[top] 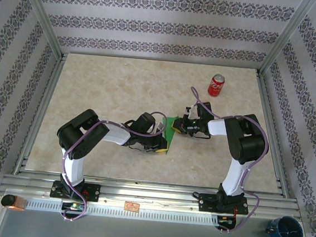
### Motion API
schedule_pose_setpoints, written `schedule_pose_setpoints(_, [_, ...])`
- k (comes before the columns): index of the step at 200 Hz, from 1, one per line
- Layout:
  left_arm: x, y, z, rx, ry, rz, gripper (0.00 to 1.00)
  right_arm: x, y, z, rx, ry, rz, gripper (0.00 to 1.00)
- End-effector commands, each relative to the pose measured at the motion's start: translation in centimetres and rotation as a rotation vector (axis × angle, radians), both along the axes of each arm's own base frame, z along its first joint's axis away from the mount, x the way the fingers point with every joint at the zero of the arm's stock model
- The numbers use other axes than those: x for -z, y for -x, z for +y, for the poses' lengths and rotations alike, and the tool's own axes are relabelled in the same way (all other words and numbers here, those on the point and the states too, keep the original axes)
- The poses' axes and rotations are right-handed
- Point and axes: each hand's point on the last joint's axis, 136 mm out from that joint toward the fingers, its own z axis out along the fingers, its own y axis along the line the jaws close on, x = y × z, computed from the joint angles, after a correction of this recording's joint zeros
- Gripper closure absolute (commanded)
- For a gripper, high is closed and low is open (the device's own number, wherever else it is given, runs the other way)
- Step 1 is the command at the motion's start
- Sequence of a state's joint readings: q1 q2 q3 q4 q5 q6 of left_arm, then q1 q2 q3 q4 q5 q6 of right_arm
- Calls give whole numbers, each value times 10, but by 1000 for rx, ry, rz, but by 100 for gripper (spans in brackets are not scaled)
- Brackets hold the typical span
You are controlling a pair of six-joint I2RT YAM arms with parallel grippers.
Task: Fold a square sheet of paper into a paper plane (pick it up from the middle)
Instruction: Fold the wing for the fifth time at the center of the table.
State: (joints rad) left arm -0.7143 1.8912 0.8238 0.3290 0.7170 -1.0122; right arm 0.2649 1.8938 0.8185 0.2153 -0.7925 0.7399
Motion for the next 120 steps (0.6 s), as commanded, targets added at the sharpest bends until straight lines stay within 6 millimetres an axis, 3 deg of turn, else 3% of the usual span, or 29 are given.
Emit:
schedule_pose_setpoints(1, [0, 16, 0, 36, 11, 44, 95, 24, 16, -1, -13, 79, 49, 89])
schedule_pose_setpoints(29, [-1, 18, -1, 50, 20, 46, 97, 25, 16, -1, -12, 83, 49, 89])
schedule_pose_setpoints(49, [-3, 20, -2, 61, 30, 52, 88, 26, 16, -2, -10, 86, 50, 89])
schedule_pose_setpoints(68, [-4, 21, -1, 64, 33, 49, 85, 26, 16, -2, -10, 87, 52, 89])
schedule_pose_setpoints(120, [-5, 26, -3, 83, 50, 56, 93, 27, 17, -2, -9, 91, 55, 89])
